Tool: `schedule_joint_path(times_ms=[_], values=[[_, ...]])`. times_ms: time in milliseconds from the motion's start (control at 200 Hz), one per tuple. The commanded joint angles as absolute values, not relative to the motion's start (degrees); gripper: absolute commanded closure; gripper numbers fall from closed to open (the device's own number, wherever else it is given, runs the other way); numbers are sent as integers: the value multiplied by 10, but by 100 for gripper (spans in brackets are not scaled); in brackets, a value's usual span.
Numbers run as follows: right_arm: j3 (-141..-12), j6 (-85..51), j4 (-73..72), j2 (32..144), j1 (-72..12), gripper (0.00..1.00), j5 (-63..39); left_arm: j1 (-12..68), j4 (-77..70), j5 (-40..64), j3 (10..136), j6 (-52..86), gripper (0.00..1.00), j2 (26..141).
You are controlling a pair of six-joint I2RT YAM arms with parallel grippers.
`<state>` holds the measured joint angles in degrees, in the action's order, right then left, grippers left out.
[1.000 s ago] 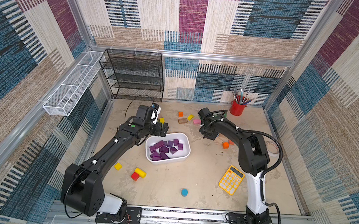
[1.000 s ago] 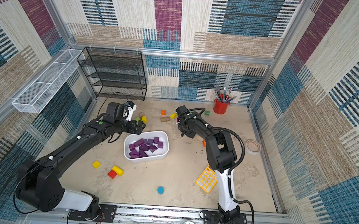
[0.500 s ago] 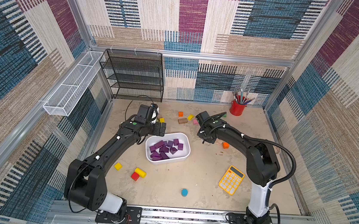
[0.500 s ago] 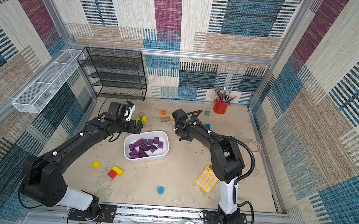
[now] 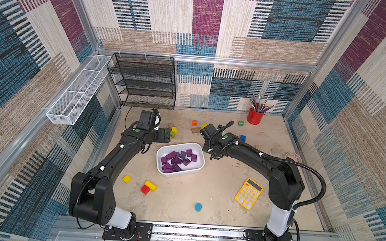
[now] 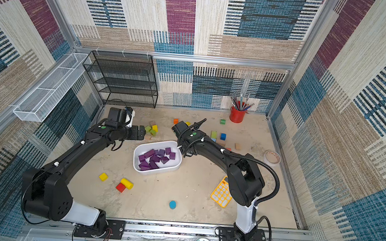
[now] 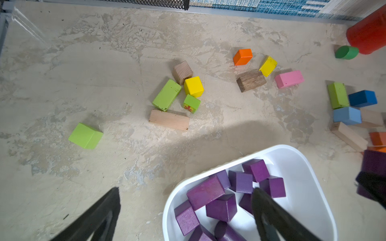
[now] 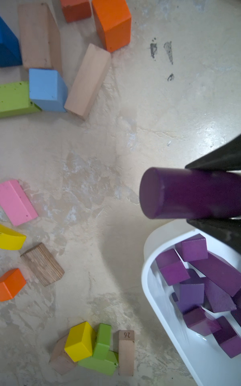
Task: Pick purple bricks into the storage bin
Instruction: Place the building block in the storage box.
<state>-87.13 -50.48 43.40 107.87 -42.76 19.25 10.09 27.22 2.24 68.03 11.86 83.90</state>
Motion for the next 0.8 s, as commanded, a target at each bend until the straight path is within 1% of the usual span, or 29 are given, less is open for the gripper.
schedule_joint_path(times_ms=[0,411,796], values=[[-875,-487,426,1077,-446,69,214,88,260,57,680,146,1,842],[-877,-438,377,1093,-509,69,194,62,254,75,678,163,1,844],[-908,-402,364,1152,-520,68,135,59,251,82,675,167,1,841]])
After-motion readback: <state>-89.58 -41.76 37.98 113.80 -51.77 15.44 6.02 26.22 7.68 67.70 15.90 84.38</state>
